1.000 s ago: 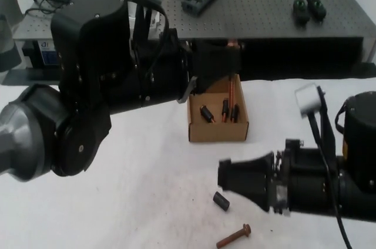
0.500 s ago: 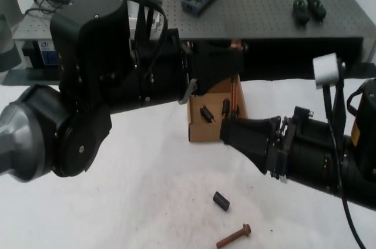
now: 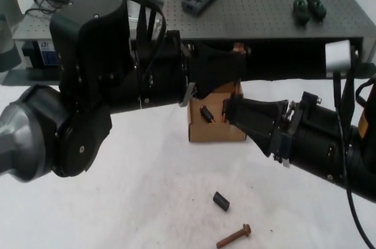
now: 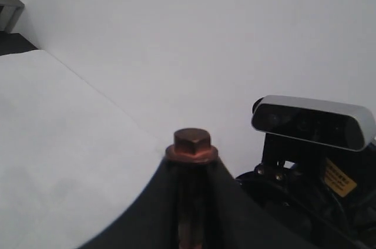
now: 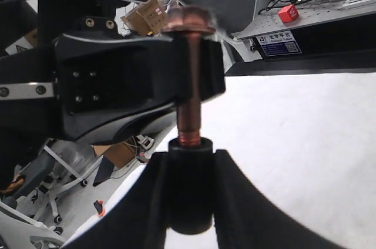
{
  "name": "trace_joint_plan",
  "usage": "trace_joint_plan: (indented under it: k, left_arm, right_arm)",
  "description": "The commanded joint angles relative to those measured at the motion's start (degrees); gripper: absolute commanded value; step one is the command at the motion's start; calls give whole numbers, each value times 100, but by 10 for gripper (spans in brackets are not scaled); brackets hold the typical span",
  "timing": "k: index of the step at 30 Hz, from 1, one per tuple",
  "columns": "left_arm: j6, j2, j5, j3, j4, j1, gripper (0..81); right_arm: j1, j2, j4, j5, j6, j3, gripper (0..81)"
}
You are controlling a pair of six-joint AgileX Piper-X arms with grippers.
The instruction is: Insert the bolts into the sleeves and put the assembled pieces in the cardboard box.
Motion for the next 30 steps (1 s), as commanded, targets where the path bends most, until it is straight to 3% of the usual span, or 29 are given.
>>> trace_joint_plan:
  k: [1,4,8,9,16,24,30]
  left_arm:
    - [34,-59,212,-22,-92,-8,1]
    - [18,-59,228,-22,49,-8,99]
    - [35,-59,-16,-22,401,-8,467]
    - [35,-59,-174,-22,550,-8,527]
    - [1085,-42,-1466,-22,2143,-8,474]
    - [2032,-14,-1704,-22,3483,-8,474]
    - [2322,-14,-2153,-22,4209,-8,474]
  right_arm:
    - [-63,12,-113,152,20,-65,7]
    - [-63,12,-113,171,-139,-65,7]
    - [-343,77,-32,547,-342,-152,7]
    - [-491,157,49,554,-502,-244,7]
    - [-1320,1754,1275,581,-1484,-1878,7]
    - [-1211,4661,3833,1461,-2432,-4936,7]
    - [-1070,6247,5171,1825,-2661,-6585,7]
